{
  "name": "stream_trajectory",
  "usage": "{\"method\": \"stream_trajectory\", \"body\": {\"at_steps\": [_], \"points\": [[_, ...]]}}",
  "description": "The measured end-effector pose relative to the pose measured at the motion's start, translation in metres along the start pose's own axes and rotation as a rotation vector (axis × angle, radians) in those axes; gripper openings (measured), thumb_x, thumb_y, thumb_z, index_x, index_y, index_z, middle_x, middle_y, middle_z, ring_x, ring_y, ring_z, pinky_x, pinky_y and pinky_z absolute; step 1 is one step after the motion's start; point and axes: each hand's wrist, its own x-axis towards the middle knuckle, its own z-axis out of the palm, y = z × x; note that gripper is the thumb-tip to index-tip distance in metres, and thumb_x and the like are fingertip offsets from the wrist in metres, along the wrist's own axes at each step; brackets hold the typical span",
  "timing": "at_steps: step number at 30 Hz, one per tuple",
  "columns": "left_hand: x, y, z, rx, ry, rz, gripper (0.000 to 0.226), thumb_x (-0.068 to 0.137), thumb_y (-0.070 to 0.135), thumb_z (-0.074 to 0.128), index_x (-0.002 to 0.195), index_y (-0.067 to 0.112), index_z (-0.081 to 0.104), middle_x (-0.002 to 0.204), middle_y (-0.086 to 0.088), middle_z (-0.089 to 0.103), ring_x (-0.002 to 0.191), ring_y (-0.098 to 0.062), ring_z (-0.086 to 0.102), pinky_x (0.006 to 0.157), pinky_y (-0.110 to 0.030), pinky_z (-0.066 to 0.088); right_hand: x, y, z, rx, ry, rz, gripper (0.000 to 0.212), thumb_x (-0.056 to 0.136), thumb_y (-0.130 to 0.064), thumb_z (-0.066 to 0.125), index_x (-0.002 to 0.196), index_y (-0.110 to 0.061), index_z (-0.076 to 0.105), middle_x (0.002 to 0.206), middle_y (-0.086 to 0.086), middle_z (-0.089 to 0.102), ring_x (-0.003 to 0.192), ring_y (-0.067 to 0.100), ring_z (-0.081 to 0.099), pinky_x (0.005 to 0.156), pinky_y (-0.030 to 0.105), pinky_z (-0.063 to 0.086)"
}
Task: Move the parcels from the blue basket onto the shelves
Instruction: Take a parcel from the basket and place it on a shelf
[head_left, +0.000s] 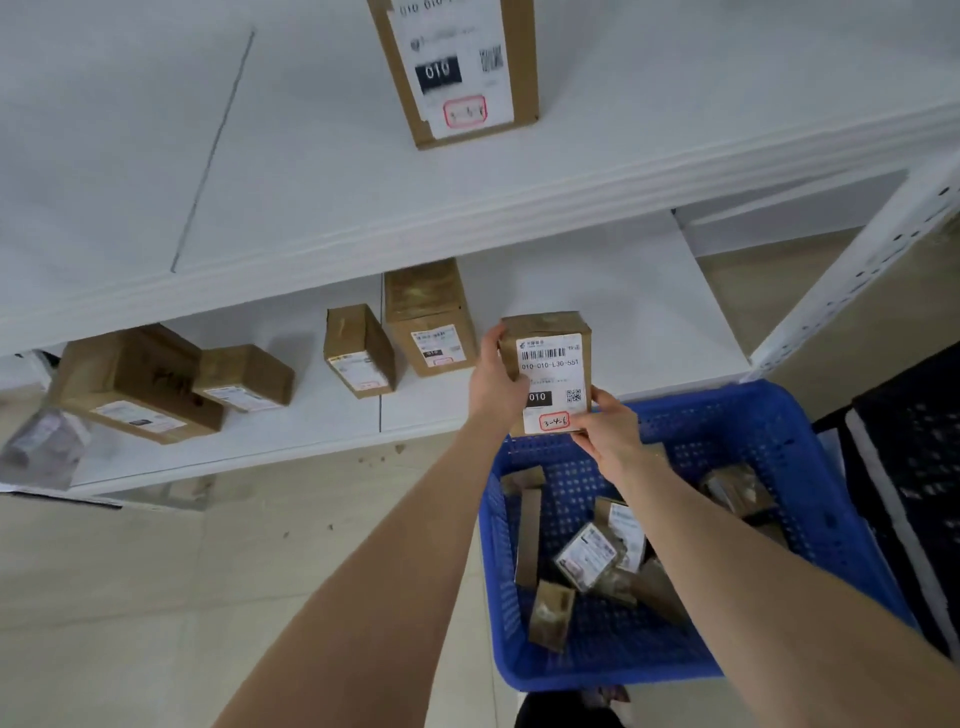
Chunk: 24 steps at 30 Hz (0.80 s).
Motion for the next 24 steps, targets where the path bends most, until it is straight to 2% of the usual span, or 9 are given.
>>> {"method": "stream_trajectory", "body": {"at_steps": [4, 8, 12, 15, 18, 22, 24], "points": [[0.039, -0.036, 0.02, 0.003, 0.045, 0.007, 0.059, 0.091, -0.001, 0.052, 0.142, 0.021, 0.032, 0.114, 0.004, 0.058, 0.089, -0.007, 0.051, 0.062, -0.011, 0.042, 0.057, 0.023, 0.012, -0.092, 0.012, -0.088, 0.053, 0.09, 0.007, 0.057, 0.137, -0.017, 0.053, 0.117, 0.009, 0.068, 0.105, 0.025, 0.065, 0.073, 0.026, 0.053], [0.078, -0.067, 0.031, 0.029, 0.092, 0.066, 0.05, 0.093, 0.005, 0.053, 0.138, 0.021, 0.038, 0.123, 0.0, 0.06, 0.088, -0.004, 0.051, 0.064, -0.007, 0.038, 0.1, 0.037, 0.029, -0.219, 0.041, -0.21, 0.047, 0.089, -0.001, 0.06, 0.132, -0.02, 0.058, 0.118, 0.003, 0.069, 0.099, 0.015, 0.064, 0.063, 0.011, 0.047], [0.107, -0.091, 0.04, 0.053, 0.157, 0.124, 0.045, 0.093, 0.002, 0.05, 0.134, 0.018, 0.041, 0.121, -0.004, 0.06, 0.087, -0.008, 0.053, 0.072, -0.019, 0.041, 0.134, 0.049, 0.044, -0.308, 0.071, -0.319, 0.039, 0.091, -0.01, 0.06, 0.126, -0.025, 0.063, 0.114, -0.005, 0.069, 0.1, 0.01, 0.061, 0.06, 0.009, 0.044], [0.121, -0.109, 0.045, 0.04, 0.172, 0.155, 0.043, 0.093, 0.001, 0.049, 0.132, 0.016, 0.043, 0.124, -0.007, 0.059, 0.095, -0.015, 0.057, 0.081, -0.027, 0.047, 0.153, 0.057, 0.051, -0.366, 0.09, -0.352, 0.033, 0.093, -0.015, 0.059, 0.123, -0.028, 0.064, 0.113, -0.006, 0.07, 0.104, 0.011, 0.062, 0.063, 0.01, 0.043], [0.125, -0.124, 0.052, 0.013, 0.163, 0.164, 0.04, 0.092, 0.002, 0.05, 0.13, 0.014, 0.044, 0.127, -0.006, 0.056, 0.105, -0.023, 0.058, 0.09, -0.039, 0.05, 0.164, 0.063, 0.053, -0.44, 0.131, -0.358, 0.032, 0.096, -0.014, 0.054, 0.123, -0.027, 0.065, 0.116, -0.005, 0.069, 0.105, 0.013, 0.061, 0.059, 0.007, 0.039], [0.126, -0.138, 0.06, 0.004, 0.164, 0.17, 0.037, 0.092, 0.002, 0.052, 0.126, 0.012, 0.045, 0.13, -0.005, 0.053, 0.109, -0.022, 0.056, 0.095, -0.039, 0.049, 0.175, 0.066, 0.055, -0.494, 0.147, -0.385, 0.035, 0.096, -0.008, 0.05, 0.123, -0.024, 0.065, 0.119, -0.002, 0.069, 0.109, 0.019, 0.062, 0.079, 0.022, 0.052], [0.126, -0.142, 0.061, 0.012, 0.174, 0.165, 0.036, 0.091, 0.001, 0.053, 0.124, 0.011, 0.046, 0.13, -0.005, 0.052, 0.11, -0.023, 0.056, 0.095, -0.038, 0.049, 0.178, 0.067, 0.054, -0.499, 0.141, -0.384, 0.035, 0.096, -0.007, 0.048, 0.123, -0.022, 0.064, 0.118, -0.001, 0.069, 0.109, 0.02, 0.063, 0.074, 0.018, 0.049]]}}
